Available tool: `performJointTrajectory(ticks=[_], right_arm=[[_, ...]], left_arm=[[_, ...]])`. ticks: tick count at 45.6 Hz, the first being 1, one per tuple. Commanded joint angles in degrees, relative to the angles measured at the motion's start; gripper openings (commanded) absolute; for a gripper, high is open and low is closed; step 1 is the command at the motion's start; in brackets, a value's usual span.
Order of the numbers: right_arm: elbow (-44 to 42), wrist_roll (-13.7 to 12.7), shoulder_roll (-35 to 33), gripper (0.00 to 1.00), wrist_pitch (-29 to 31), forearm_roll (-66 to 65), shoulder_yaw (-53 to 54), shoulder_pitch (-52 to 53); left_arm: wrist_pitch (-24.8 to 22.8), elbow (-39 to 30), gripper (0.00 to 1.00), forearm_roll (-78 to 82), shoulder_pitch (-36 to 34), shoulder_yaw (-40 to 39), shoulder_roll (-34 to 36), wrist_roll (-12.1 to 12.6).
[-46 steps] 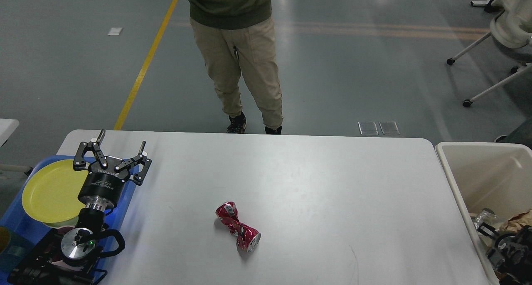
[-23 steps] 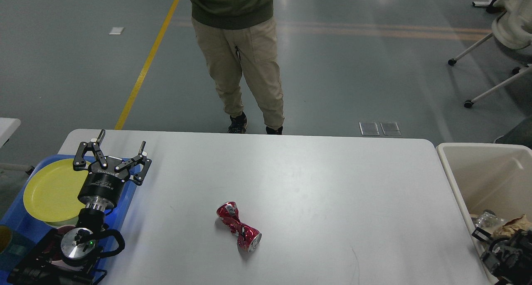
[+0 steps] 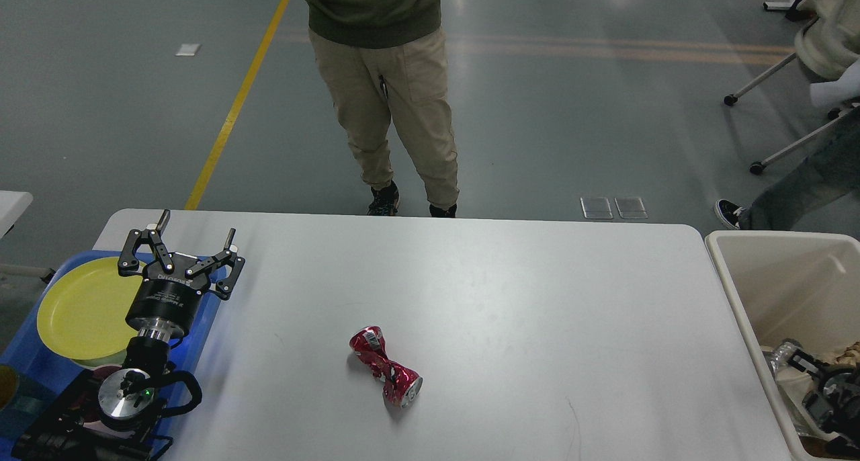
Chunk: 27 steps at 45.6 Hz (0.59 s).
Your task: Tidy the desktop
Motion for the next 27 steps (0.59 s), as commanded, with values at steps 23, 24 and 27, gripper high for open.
performJointTrajectory(ticks=[23, 24, 27], right_arm=[[13.64, -0.18, -6.76, 1.0, 1.28, -1.05, -0.39, 10.53], [15.57, -0.18, -7.55, 1.0, 1.37, -1.05, -0.56, 11.85], [21.2, -0.35, -9.14, 1.0, 1.63, -1.93, -1.96, 15.63]], left_arm=[[-0.01, 0.0, 0.96, 0.0, -0.01, 0.0, 0.0, 0.0], [-0.01, 0.0, 0.96, 0.0, -0.01, 0.0, 0.0, 0.0], [-0.01, 0.0, 0.96, 0.0, -0.01, 0.0, 0.0, 0.0]])
